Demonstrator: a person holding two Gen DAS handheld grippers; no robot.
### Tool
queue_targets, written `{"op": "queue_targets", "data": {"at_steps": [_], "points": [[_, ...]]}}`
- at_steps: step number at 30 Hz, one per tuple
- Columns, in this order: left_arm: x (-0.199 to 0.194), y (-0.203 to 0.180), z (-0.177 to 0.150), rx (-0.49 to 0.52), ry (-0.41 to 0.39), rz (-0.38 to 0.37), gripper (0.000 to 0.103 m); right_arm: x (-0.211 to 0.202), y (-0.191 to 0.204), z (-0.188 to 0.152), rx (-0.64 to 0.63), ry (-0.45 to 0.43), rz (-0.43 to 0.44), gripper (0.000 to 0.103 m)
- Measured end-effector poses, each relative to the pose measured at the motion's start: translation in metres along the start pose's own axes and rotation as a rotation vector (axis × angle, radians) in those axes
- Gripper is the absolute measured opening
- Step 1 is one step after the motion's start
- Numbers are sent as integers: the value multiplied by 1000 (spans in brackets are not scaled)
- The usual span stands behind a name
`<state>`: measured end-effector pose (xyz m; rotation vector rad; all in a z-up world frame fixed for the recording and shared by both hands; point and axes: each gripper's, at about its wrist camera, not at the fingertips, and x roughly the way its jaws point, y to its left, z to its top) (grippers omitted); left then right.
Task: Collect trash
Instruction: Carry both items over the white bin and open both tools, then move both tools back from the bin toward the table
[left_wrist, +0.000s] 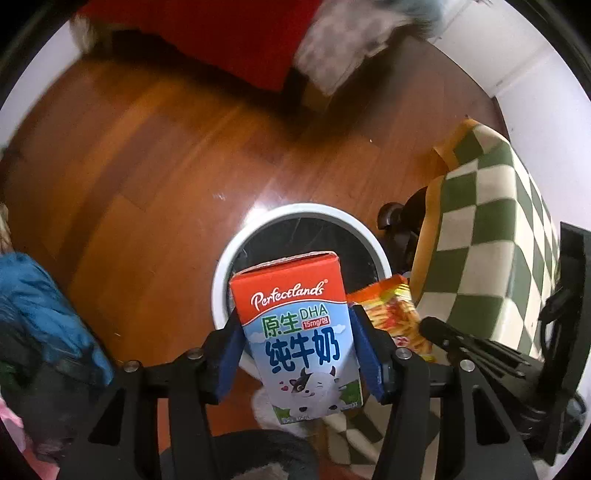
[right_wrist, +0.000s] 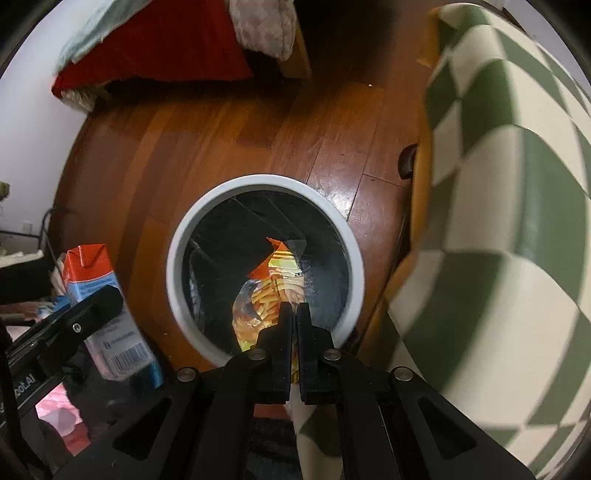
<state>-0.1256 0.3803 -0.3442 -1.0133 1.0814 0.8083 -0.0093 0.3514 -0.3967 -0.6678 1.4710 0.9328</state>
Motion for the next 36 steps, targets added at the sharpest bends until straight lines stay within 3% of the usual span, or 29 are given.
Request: {"op": "queue_targets", "data": {"at_steps": [1, 3, 5, 6, 7, 8, 9, 10, 15, 16, 18, 36], "points": [[4, 7, 1, -17, 14, -2, 65, 7, 3, 5, -2, 10, -10, 2], [10, 18, 6, -45, 23, 1, 92, 17, 3, 11, 11, 22, -26, 3], [11, 26, 8, -63, 21, 16, 93, 29, 2, 18, 19, 55, -35, 5], [11, 29, 9, -67, 20, 32, 93, 35, 2, 20, 21, 68, -45, 15], [10, 31, 8, -64, 15, 52, 93, 38, 1, 22, 24, 81, -54, 38], [8, 33, 7, -59, 6, 78, 93, 37, 1, 19, 32, 84, -54, 53], [5, 34, 4, -47, -10, 114, 93, 36, 2, 18, 37, 82, -52, 81], [1, 34, 1, -31, -26, 157, 93, 35, -3, 18, 33, 80, -37, 85], [-16, 35, -11, 19, -96, 322, 93, 24, 8, 8, -10, 74, -84, 94], [-20, 36, -14, 26, -107, 335, 93, 23, 7, 7, -18, 70, -97, 100], [-28, 37, -19, 41, -126, 367, 93, 15, 11, 2, -38, 45, -122, 102], [-138, 8, -65, 67, -282, 317, 93, -129, 14, -68, -72, -163, -70, 102]]}}
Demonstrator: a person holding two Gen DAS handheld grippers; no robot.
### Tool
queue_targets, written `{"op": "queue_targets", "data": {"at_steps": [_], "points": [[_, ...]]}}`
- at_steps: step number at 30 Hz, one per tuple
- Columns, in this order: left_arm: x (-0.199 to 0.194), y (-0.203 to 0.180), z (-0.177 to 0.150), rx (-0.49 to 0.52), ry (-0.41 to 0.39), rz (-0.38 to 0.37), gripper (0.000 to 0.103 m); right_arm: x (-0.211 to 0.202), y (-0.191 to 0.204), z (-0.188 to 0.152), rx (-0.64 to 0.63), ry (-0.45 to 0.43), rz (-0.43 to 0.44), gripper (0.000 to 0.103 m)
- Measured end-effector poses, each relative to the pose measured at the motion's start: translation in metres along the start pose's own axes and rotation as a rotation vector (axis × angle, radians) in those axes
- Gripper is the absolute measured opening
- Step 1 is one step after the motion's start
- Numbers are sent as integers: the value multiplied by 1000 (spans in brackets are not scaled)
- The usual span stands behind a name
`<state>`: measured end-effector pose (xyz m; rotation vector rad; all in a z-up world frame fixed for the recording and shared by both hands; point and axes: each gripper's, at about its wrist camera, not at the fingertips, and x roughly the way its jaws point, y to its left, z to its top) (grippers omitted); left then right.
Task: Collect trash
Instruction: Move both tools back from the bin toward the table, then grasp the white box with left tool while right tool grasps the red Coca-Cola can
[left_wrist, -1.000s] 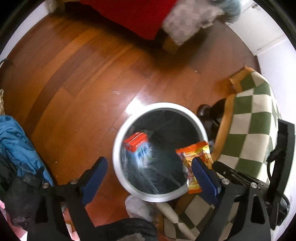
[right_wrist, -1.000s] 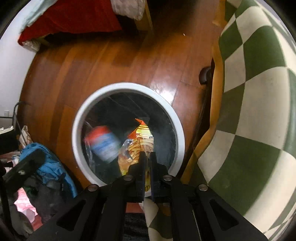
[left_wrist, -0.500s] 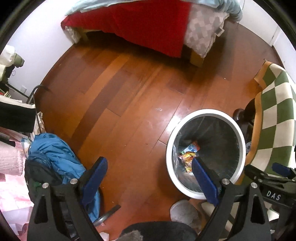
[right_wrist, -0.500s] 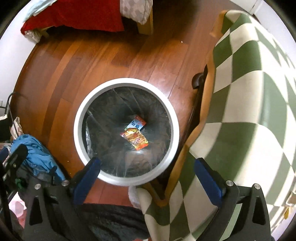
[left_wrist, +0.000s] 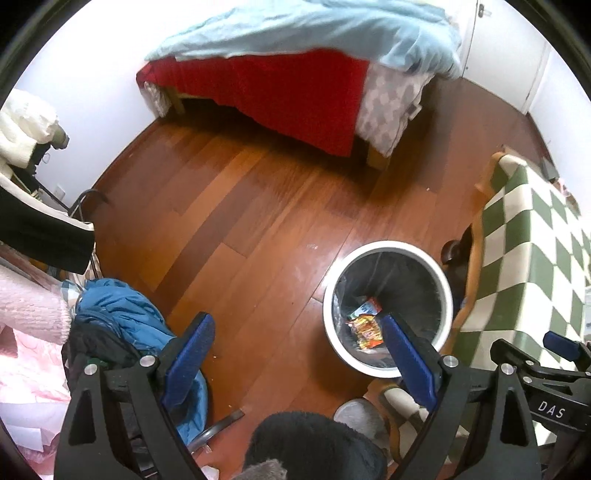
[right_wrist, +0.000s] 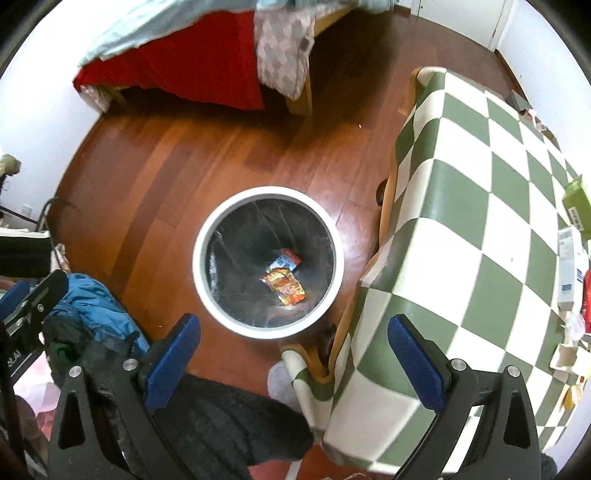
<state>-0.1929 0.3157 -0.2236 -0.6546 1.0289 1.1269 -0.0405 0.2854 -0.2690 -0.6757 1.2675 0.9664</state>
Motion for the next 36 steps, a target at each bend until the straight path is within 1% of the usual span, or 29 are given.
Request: {"op": "queue_targets", "data": {"at_steps": [4, 7, 10, 13, 14, 17, 19, 21, 22, 23, 24, 26, 28, 30, 31, 33, 35, 36], "points": [[-33, -1, -4, -1, -39, -16, 93, -36, -6, -12, 6, -48, 35, 102], [-59, -3, -9, -10, -66, -35, 93, -64, -12, -23, 18, -80, 80, 102], [-84, -10, -12, -12, -83, -31, 93, -95, -27, -34, 56, -110, 161, 102], [-109, -28, -12, 9, -129, -52, 93, -128, -55, -47, 109, -156, 224, 102], [-114, -35, -12, 17, -138, -62, 93, -139, -71, -53, 135, -175, 233, 102], [-123, -75, -11, 69, -152, -102, 93, -161, -128, -69, 226, -210, 231, 102], [-122, -115, -9, 120, -141, -138, 93, -171, -178, -80, 308, -225, 203, 102], [-115, -165, -9, 177, -113, -184, 93, -175, -231, -91, 387, -238, 143, 102], [-111, -188, -10, 203, -98, -206, 93, -174, -260, -95, 432, -240, 106, 102], [-103, -219, -10, 240, -80, -225, 93, -169, -290, -98, 479, -234, 68, 102], [-98, -240, -11, 264, -68, -233, 93, -163, -312, -98, 510, -224, 45, 102], [-81, -290, -10, 325, -38, -236, 93, -141, -363, -97, 573, -182, -12, 102], [-66, -324, -10, 364, -18, -221, 93, -116, -404, -91, 609, -138, -67, 102], [-48, -357, -12, 399, 10, -200, 93, -89, -435, -80, 626, -93, -108, 102], [-40, -368, -12, 411, 23, -191, 93, -72, -452, -76, 640, -64, -110, 102], [-20, -391, -12, 437, 65, -178, 93, -48, -468, -68, 652, -27, -102, 102], [-6, -407, -10, 443, 101, -184, 93, -32, -478, -64, 658, -11, -87, 101], [-1, -414, -9, 446, 113, -188, 93, -26, -480, -62, 656, -6, -70, 98]]}}
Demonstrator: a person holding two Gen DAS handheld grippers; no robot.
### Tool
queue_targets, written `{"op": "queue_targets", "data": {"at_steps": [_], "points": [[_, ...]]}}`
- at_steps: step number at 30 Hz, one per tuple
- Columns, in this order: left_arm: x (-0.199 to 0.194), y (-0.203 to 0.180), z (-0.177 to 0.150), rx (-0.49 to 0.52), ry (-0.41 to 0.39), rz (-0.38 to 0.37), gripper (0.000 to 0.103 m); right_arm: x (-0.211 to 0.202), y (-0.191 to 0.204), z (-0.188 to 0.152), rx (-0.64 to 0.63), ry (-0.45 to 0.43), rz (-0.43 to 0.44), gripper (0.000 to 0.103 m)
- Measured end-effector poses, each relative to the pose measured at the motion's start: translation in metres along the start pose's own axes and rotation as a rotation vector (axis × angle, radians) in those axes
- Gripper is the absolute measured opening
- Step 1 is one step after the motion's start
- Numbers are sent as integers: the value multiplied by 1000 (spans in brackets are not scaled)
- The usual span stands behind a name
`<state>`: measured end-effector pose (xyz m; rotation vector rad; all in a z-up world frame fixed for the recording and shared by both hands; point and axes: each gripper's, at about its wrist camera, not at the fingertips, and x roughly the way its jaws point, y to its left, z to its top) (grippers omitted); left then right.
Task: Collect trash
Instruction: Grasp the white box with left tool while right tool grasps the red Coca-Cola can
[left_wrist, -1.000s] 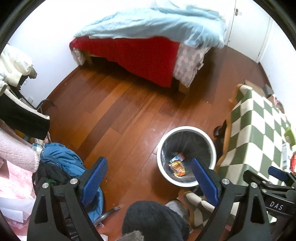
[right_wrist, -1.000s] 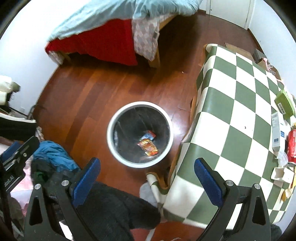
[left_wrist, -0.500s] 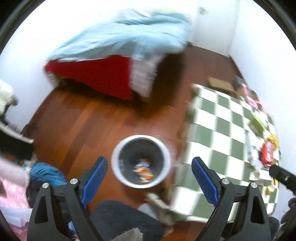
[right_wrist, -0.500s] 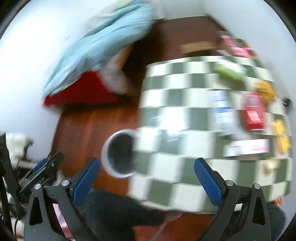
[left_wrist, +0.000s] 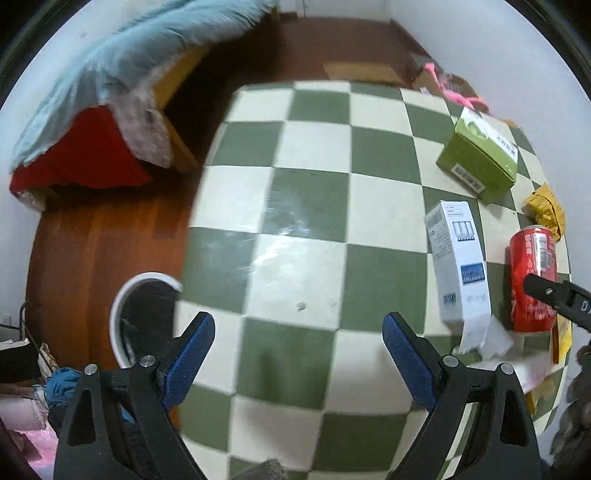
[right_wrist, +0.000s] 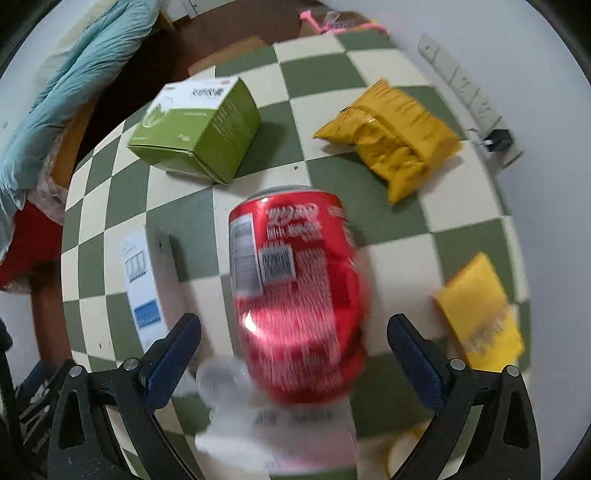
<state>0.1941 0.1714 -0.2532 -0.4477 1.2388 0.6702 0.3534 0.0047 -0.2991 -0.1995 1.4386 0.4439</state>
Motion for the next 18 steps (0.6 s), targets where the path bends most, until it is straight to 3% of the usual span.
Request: {"op": "queue_targets", "data": {"at_steps": [1, 2, 7, 14, 16, 18], "points": [[3, -5, 4, 3, 5, -5, 93, 7, 0, 3, -3, 13, 1, 88], [6, -12, 9, 7, 8, -15, 93, 13, -1, 5, -2, 24, 2, 86], [8, -41, 22, 21, 21, -104, 93, 7, -21, 7, 21, -1, 35, 85], [32, -94, 36, 60, 107, -266, 91, 10, -49, 14, 74, 9, 4, 85], [38, -106, 36, 80, 121, -268, 85, 13, -48, 13, 80, 12, 4, 85], [46, -113, 39, 101, 139, -248, 62, 14, -49, 14, 76, 11, 0, 85]]}}
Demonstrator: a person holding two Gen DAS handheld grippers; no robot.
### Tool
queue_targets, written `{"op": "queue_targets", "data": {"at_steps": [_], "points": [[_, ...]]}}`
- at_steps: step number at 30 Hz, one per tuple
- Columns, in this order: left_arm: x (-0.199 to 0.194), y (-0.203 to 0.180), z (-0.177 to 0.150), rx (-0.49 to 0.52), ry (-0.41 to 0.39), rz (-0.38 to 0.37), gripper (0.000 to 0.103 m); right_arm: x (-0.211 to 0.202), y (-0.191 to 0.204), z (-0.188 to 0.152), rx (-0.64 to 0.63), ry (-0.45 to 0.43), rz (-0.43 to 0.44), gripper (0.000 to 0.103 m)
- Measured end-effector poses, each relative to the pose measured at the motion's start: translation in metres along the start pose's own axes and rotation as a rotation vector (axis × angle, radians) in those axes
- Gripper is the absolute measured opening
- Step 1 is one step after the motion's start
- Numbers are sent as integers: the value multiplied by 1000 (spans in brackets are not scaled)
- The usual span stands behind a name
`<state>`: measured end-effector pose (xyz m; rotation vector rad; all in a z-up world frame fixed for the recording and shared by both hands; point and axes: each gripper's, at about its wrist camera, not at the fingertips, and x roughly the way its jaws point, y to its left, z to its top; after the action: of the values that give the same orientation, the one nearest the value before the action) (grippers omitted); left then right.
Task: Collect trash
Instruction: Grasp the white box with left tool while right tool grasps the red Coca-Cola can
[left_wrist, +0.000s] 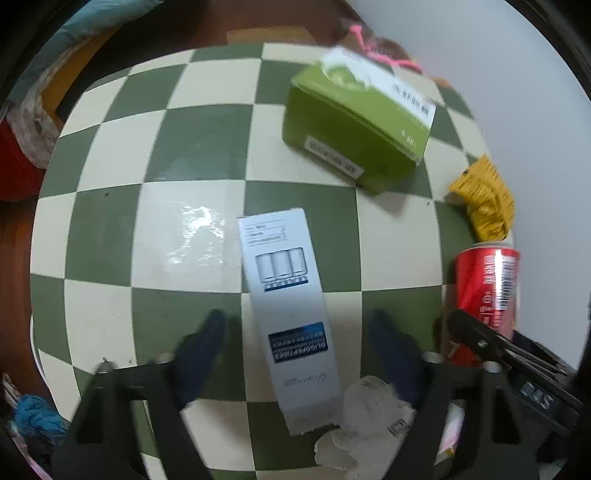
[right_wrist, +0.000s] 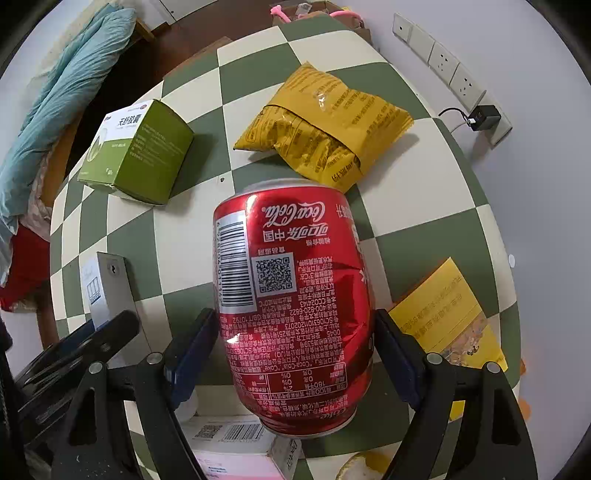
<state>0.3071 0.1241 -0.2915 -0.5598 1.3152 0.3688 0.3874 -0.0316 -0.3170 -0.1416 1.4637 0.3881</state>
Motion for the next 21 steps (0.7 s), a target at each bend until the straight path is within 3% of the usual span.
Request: {"op": "queue_targets", "data": {"at_steps": [1, 2, 9, 13, 21], "points": [[3, -1, 1, 8, 6, 6, 54, -2, -2, 0, -1, 0, -5, 85], [5, -2, 1, 20, 7, 14, 37, -2, -2, -1, -5, 1, -11, 85], [5, -1, -7, 139, -43, 96, 33, -1, 2, 1, -35, 14, -25, 86], [10, 3, -6, 125, -42, 75, 35, 0, 2, 1, -45, 7, -21, 87], [12, 1, -12, 138, -73, 118, 32, 1, 13, -3, -92, -29, -68, 85]]}}
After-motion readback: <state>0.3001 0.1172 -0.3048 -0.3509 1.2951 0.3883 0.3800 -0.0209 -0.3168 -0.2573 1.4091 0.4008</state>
